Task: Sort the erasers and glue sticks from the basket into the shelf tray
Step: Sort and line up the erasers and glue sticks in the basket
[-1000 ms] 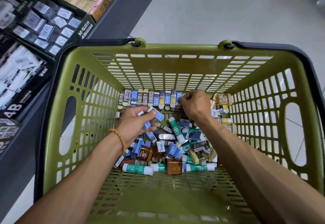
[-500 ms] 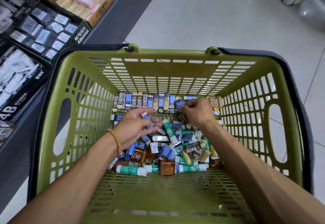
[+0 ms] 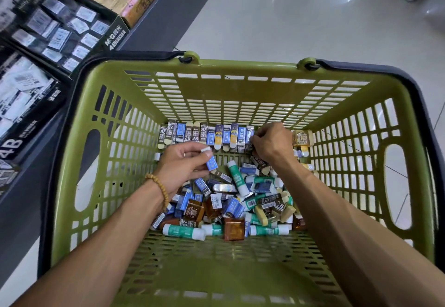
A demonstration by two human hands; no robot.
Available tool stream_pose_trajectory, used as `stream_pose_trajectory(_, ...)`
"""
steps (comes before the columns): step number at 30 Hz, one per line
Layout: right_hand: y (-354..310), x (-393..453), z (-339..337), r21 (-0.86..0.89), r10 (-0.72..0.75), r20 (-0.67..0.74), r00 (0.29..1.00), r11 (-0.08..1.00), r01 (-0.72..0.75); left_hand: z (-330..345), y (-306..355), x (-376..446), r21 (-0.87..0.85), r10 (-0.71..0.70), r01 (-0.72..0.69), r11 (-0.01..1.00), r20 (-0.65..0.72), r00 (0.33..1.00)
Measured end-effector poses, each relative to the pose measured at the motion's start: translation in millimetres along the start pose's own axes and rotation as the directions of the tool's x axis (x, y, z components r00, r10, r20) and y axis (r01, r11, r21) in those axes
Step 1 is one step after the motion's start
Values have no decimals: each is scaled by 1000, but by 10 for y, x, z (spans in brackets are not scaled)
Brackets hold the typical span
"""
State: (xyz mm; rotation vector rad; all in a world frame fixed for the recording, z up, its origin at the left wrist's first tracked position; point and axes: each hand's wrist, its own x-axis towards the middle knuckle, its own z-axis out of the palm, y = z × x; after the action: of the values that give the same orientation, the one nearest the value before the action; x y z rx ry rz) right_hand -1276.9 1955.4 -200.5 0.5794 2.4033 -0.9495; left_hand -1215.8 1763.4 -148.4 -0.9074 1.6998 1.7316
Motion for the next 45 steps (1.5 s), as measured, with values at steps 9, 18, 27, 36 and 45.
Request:
stream_pose_trajectory(9,-185,-565,-299,427,-223,448,866,904,11,98,113,-100,-60,35,-31,998,51,998)
stream_pose_trajectory(18,-23,-640,-350,380,-215,364,906,923,67,159,-48,-93,489,151,-220,844,176,973)
stream_pose_trajectory(27,131,-582,-417,400,-179,282,942,915,54,410,-128,136,915,-241,-394,90,404,883)
stream_pose_trajectory(36,168,-521,-359,420,-182,238,954,905,68,484,-260,107,916,-281,-351,196,395,875)
stream_pose_trajectory(45,158,-545,-399,421,-172,224,959,905,64,515,-314,-2,905,-323,-283,317,384,865)
